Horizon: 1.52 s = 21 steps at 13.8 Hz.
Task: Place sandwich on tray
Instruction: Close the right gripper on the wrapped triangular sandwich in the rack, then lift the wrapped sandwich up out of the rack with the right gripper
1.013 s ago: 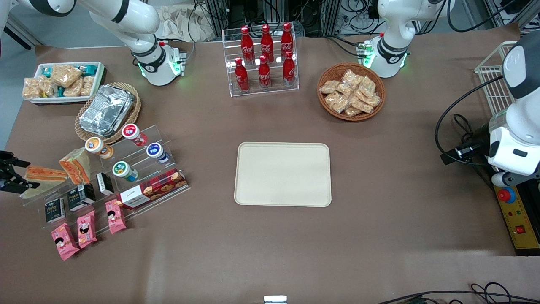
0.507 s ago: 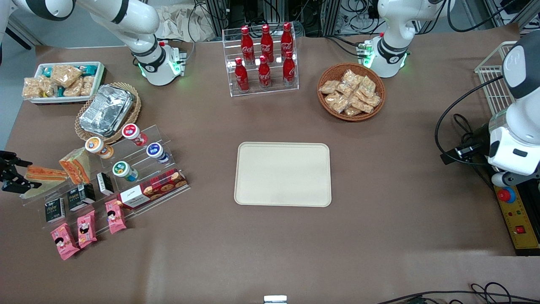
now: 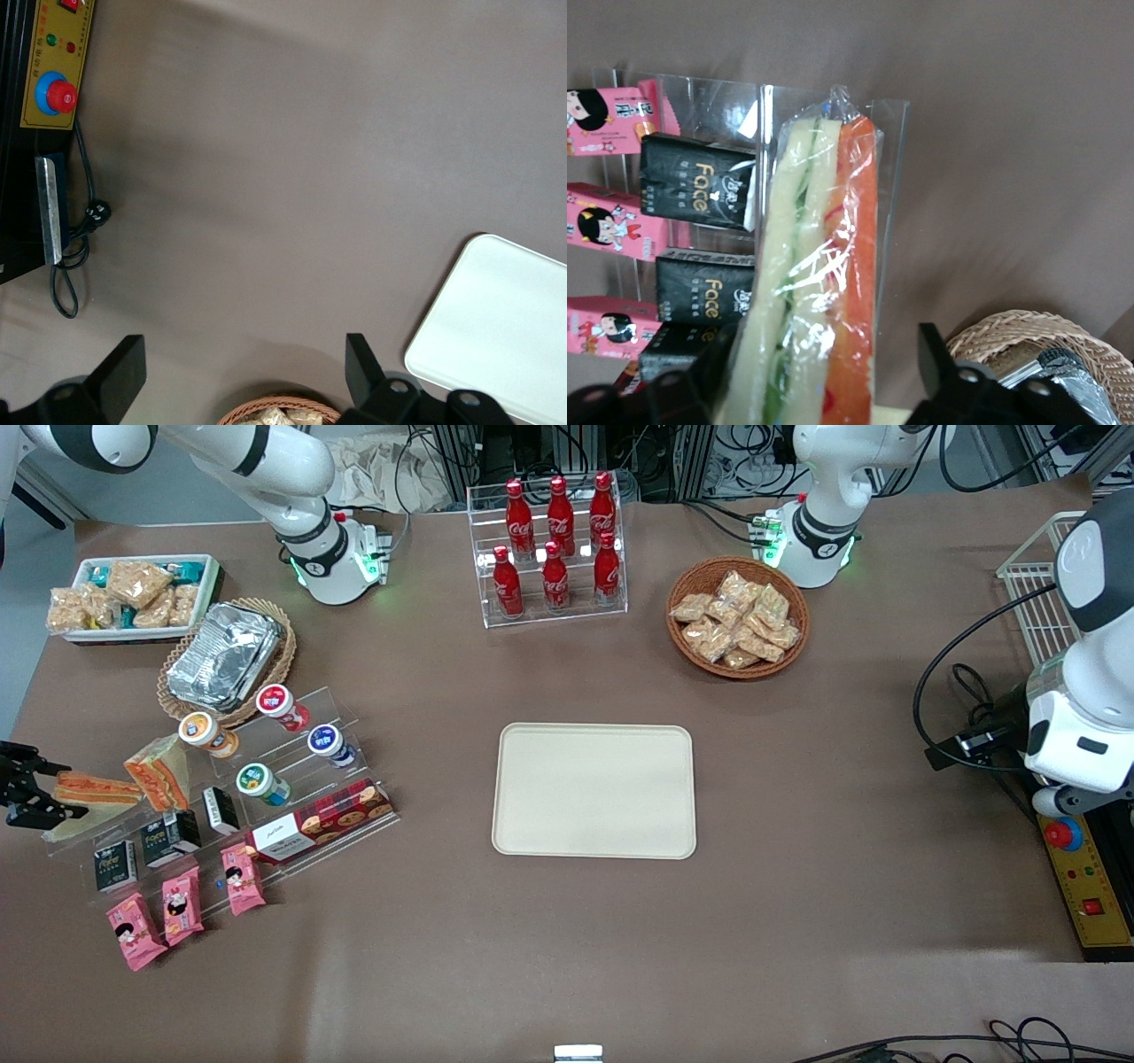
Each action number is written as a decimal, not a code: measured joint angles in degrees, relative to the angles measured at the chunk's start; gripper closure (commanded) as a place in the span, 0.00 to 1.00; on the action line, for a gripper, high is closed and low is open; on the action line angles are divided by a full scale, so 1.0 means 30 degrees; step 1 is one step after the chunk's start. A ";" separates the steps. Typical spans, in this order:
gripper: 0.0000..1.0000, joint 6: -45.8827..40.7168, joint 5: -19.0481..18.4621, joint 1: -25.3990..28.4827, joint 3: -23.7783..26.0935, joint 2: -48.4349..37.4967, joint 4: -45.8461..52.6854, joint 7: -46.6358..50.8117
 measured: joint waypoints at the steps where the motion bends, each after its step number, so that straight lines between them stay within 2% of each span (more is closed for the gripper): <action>1: 0.45 0.0031 0.0003 -0.0001 0.0004 0.0031 -0.0013 0.0000; 3: 0.60 0.0117 0.0027 -0.0009 0.0017 0.0037 -0.0026 -0.0061; 5: 0.67 0.0446 0.0070 -0.0006 0.0097 0.0028 0.0004 -0.0547; 8: 0.71 0.0631 0.0095 -0.0002 0.0220 0.0020 0.0250 -0.2215; 12: 0.74 0.0448 0.1054 0.0012 0.0348 0.0017 0.0867 -0.7613; 13: 0.82 0.0067 0.1117 0.0026 0.0387 0.0007 0.1148 -0.8286; 14: 0.85 -0.0435 0.1127 0.0114 0.0456 -0.0009 0.1600 -0.8872; 18: 0.85 -0.3261 0.1041 0.0966 0.0717 -0.0246 0.2969 -1.1096; 21: 0.85 -0.5621 0.0828 0.1988 0.0951 -0.0516 0.4746 -1.1605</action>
